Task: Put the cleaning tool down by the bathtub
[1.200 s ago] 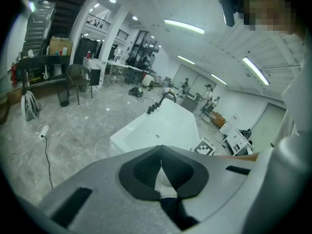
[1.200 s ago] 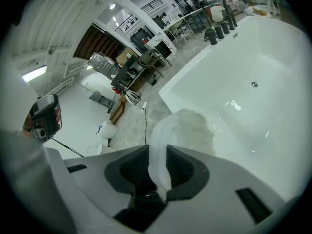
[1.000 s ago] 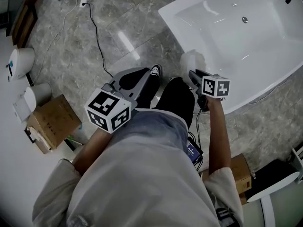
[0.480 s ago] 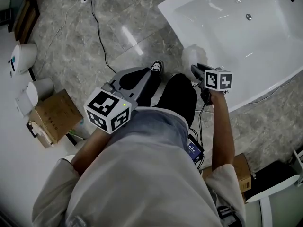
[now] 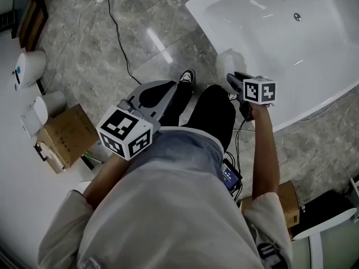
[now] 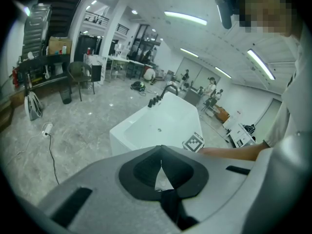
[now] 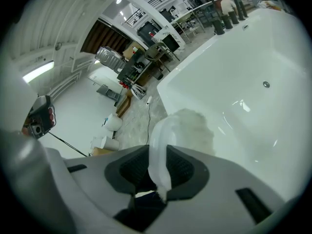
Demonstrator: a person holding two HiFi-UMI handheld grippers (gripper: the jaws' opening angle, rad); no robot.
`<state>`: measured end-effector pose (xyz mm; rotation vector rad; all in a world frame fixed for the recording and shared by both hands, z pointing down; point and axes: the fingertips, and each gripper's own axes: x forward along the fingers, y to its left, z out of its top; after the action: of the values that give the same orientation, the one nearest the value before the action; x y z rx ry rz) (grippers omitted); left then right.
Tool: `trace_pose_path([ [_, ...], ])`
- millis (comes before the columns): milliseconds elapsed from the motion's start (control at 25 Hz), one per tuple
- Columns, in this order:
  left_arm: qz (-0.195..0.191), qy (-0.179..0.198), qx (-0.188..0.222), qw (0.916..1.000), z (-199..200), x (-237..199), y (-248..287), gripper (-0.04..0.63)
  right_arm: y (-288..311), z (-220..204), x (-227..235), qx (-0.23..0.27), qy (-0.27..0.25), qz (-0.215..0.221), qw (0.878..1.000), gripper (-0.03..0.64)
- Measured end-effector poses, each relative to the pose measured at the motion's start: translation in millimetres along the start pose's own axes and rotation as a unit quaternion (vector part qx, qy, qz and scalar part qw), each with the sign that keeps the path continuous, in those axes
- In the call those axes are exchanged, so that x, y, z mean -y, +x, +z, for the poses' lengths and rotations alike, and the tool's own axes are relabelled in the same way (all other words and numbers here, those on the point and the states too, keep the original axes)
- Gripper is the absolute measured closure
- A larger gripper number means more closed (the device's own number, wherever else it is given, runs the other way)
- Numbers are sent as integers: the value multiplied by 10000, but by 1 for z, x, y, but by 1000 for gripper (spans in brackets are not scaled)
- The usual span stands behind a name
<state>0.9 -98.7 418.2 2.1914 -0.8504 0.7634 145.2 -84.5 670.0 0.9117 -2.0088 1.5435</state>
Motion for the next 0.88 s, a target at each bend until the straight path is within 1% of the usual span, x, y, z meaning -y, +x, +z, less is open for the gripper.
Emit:
trace_pose_path([
  [400, 30, 2, -67, 10000, -8, 6, 1, 591, 5, -5, 4, 43, 87, 172, 9998, 512],
  [640, 42, 190, -110, 9997, -11, 13, 2, 591, 6, -9, 2, 66, 188, 254, 9995, 512],
  [880, 18, 170, -153, 9997, -15, 13, 5, 591, 9, -11, 5, 46, 308, 291, 9991, 512],
])
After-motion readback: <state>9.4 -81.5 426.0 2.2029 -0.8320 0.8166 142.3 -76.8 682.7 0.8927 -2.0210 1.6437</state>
